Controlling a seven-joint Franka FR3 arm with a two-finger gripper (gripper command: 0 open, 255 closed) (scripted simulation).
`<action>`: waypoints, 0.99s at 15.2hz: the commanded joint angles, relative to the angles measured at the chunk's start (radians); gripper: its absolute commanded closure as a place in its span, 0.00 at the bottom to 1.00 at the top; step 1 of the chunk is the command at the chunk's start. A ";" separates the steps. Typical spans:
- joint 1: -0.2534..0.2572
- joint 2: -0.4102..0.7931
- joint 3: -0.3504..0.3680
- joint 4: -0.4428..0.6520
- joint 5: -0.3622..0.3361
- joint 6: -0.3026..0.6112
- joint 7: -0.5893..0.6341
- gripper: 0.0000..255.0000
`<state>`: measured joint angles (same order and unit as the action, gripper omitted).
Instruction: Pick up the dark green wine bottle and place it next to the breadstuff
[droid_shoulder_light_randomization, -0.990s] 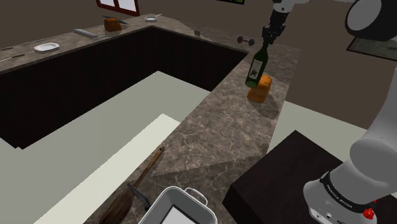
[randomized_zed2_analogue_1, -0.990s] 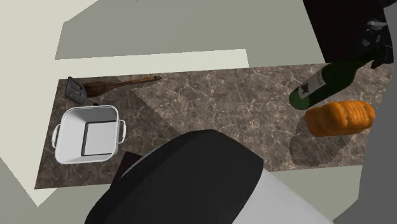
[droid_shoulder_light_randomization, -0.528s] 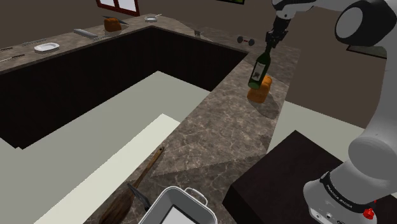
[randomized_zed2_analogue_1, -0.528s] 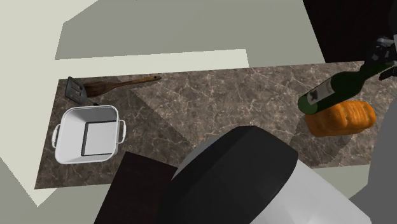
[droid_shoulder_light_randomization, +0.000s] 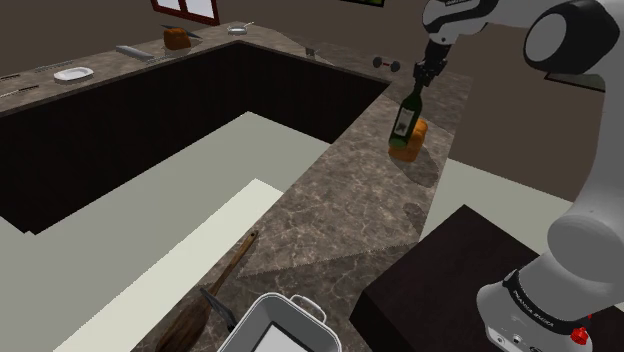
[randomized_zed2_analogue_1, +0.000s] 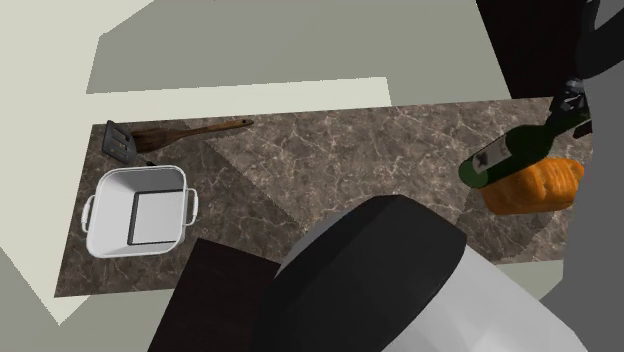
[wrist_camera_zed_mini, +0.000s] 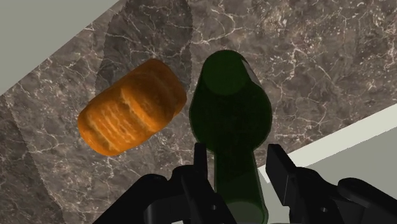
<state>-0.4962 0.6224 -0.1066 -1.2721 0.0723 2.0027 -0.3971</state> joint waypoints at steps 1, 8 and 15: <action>0.001 0.003 0.000 -0.022 0.001 0.026 -0.001 1.00; 0.001 0.029 0.003 -0.075 0.004 0.105 -0.004 1.00; 0.000 0.065 0.006 -0.111 0.009 0.177 -0.007 1.00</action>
<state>-0.4980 0.6847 -0.1016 -1.3712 0.0808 2.1641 -0.4056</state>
